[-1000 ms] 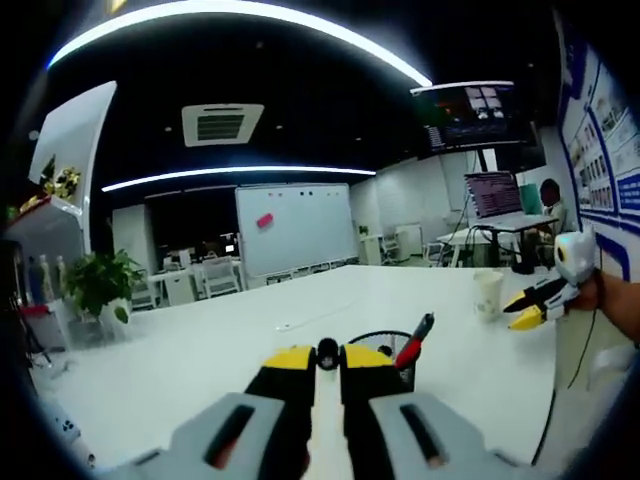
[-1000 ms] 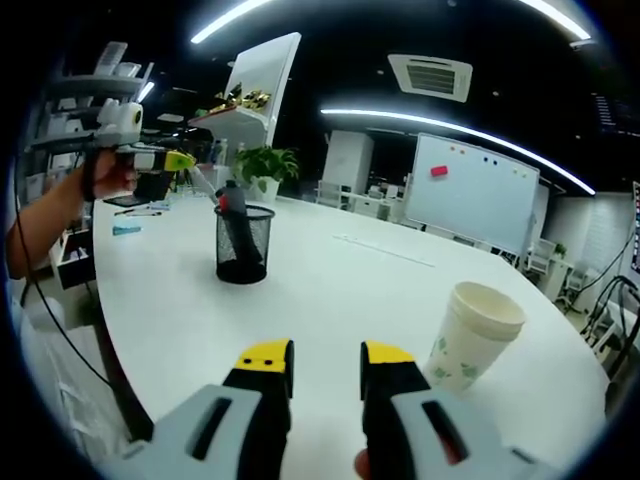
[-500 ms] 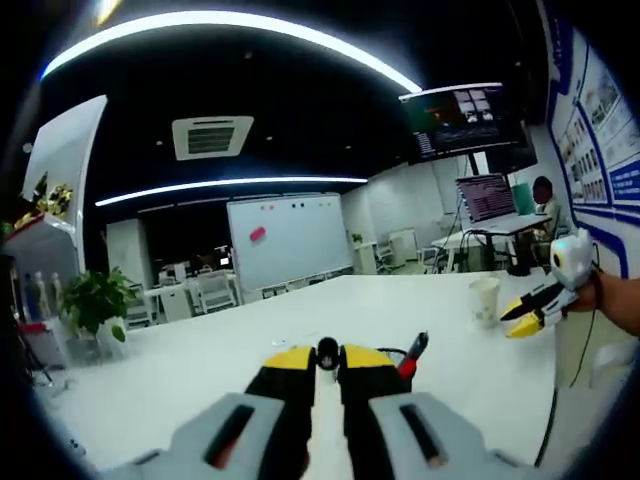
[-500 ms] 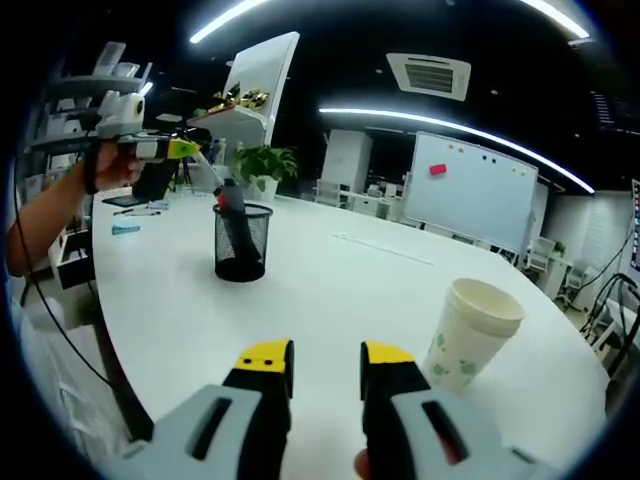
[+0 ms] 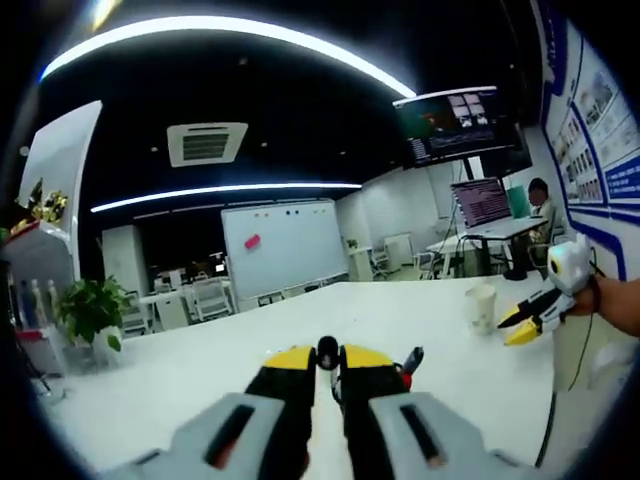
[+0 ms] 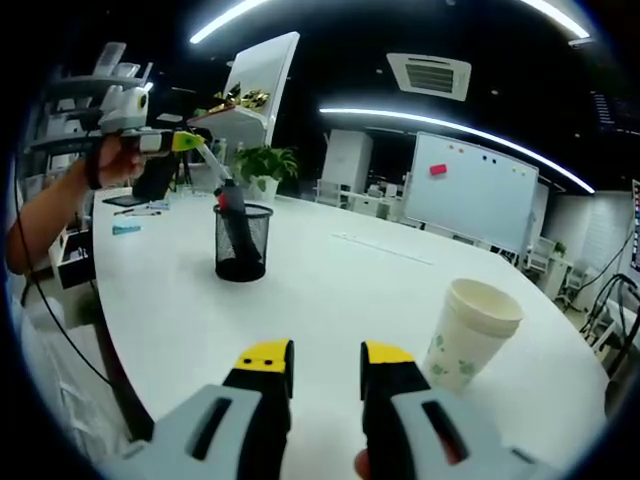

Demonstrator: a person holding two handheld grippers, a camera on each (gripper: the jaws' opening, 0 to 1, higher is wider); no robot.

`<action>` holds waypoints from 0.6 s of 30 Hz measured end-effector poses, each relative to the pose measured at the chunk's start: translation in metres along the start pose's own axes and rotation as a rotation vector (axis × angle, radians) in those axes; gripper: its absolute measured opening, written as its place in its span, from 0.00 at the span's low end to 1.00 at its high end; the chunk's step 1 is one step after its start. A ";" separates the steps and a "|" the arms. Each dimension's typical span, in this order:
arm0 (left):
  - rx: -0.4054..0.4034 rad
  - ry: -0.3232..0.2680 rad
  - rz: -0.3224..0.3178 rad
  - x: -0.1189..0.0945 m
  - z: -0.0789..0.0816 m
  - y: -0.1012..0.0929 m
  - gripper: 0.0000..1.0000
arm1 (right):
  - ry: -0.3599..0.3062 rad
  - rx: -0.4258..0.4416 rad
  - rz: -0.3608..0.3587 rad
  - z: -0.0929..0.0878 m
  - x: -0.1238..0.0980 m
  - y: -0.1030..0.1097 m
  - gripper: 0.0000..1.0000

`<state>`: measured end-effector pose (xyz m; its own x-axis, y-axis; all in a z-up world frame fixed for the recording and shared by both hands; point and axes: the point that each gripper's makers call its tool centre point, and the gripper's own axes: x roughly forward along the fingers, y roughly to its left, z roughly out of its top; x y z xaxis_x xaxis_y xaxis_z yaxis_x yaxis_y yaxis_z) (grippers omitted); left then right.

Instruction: Place the scattered laser pointers and whiteboard markers into the pen holder and stack the scattered paper cups together

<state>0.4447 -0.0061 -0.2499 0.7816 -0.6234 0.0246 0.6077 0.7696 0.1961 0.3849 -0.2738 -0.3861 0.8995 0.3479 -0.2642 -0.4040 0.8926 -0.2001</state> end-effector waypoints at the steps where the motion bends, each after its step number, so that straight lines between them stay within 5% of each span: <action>1: 0.001 0.001 -0.002 0.001 0.000 -0.001 0.11 | 0.000 0.000 0.000 0.000 0.000 0.000 0.27; 18: -0.013 0.005 -0.034 0.008 -0.003 -0.009 0.11 | -0.007 -0.005 -0.001 0.005 -0.002 0.001 0.27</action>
<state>0.4463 -0.0176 -0.2548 0.7613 -0.6482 0.0132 0.6354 0.7500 0.1837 0.3834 -0.2723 -0.3813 0.9009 0.3492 -0.2579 -0.4043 0.8913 -0.2055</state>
